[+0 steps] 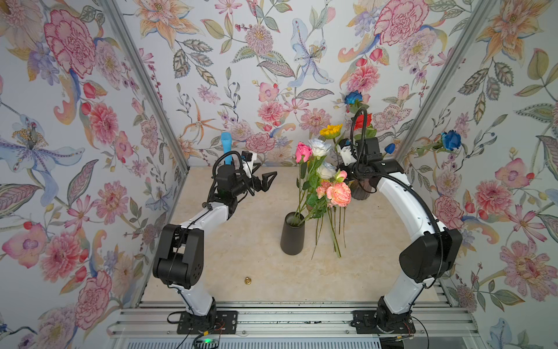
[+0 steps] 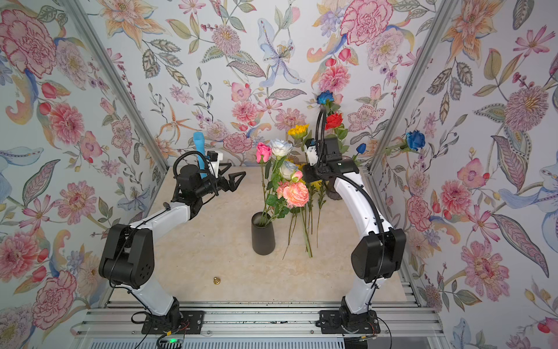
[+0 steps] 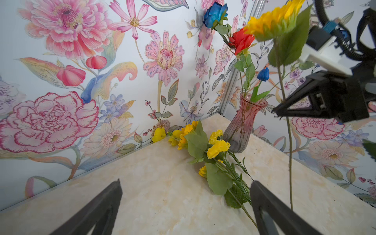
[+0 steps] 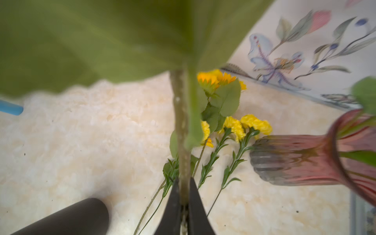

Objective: Pick out yellow flowers from the vase
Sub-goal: Place the flower at the center of the board.

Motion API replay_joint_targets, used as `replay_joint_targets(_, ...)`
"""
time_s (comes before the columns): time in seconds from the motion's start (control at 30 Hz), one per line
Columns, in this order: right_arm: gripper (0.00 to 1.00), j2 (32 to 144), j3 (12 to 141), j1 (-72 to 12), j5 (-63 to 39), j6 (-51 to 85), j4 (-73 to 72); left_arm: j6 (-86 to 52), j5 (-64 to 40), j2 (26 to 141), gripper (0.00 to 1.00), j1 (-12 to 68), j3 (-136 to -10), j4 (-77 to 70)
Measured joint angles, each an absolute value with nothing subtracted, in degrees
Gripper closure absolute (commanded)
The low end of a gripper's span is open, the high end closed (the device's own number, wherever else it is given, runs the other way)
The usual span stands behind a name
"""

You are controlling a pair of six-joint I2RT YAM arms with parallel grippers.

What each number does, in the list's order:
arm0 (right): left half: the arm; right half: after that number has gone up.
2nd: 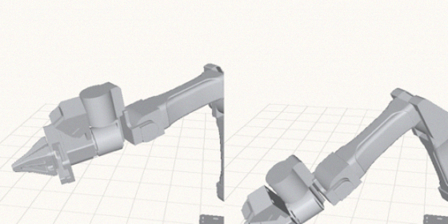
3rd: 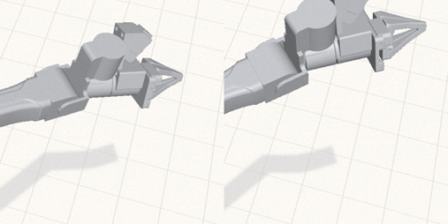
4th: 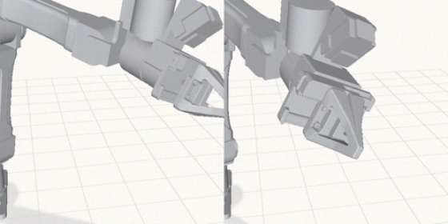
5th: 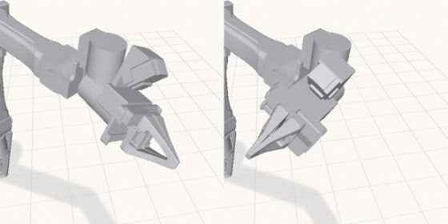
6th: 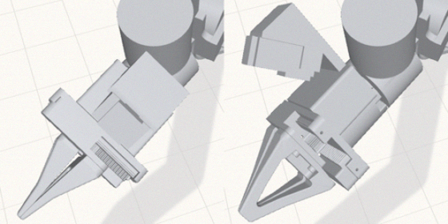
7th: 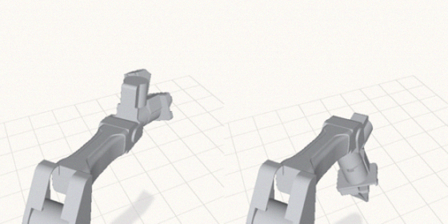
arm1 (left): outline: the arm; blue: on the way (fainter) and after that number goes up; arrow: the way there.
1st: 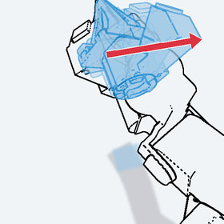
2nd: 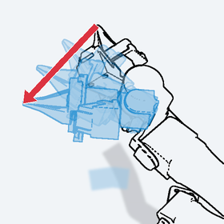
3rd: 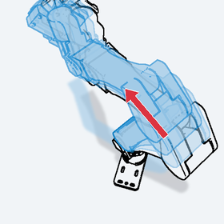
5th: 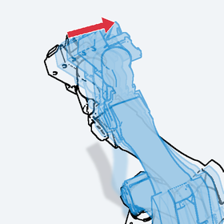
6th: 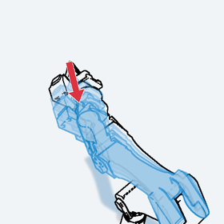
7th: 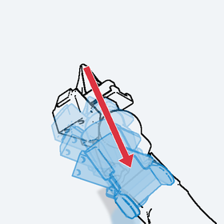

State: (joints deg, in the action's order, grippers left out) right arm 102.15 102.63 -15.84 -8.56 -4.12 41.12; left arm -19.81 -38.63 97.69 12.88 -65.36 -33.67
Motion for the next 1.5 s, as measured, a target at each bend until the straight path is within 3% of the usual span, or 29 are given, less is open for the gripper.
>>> replay_joint_targets(0.43,0.99,113.89,95.20,-15.73,-9.15,-2.07,35.42,-20.80,-29.08,92.31,0.00,12.16,-61.67,-31.48)
replay_joint_targets(0.5,0.89,116.07,94.00,-15.40,-9.19,-1.74,34.46,-21.02,-28.05,91.85,0.00,11.94,-61.39,-31.20)
replay_joint_targets(0.6,0.83,117.95,92.82,-14.90,-9.02,-1.10,33.36,-21.04,-27.16,91.44,0.00,11.88,-61.12,-30.92)
replay_joint_targets(0.83,0.48,117.43,91.57,-14.83,-8.34,0.32,30.17,-20.99,-25.74,88.92,0.00,11.88,-59.51,-30.48)
replay_joint_targets(0.9,0.45,116.33,91.02,-15.00,-8.12,0.34,29.93,-20.88,-25.02,88.44,0.00,11.90,-58.89,-30.52)
replay_joint_targets(0.97,0.35,114.30,90.45,-15.25,-7.81,0.54,29.71,-20.36,-24.23,87.81,0.00,11.88,-57.84,-30.44)
replay_joint_targets(1.1,0.23,108.81,89.69,-15.92,-6.79,0.62,29.58,-19.25,-22.17,86.02,0.00,11.88,-55.68,-30.15)
replay_joint_targets(1.23,0.00,101.34,87.94,-16.80,-4.93,1.02,28.58,-17.69,-19.84,83.44,0.00,11.73,-52.73,-31.35)
replay_joint_targets(1.5,0.00,80.99,70.11,-17.10,4.69,0.45,19.40,-11.14,-9.72,76.71,0.00,11.40,-40.80,-39.00)
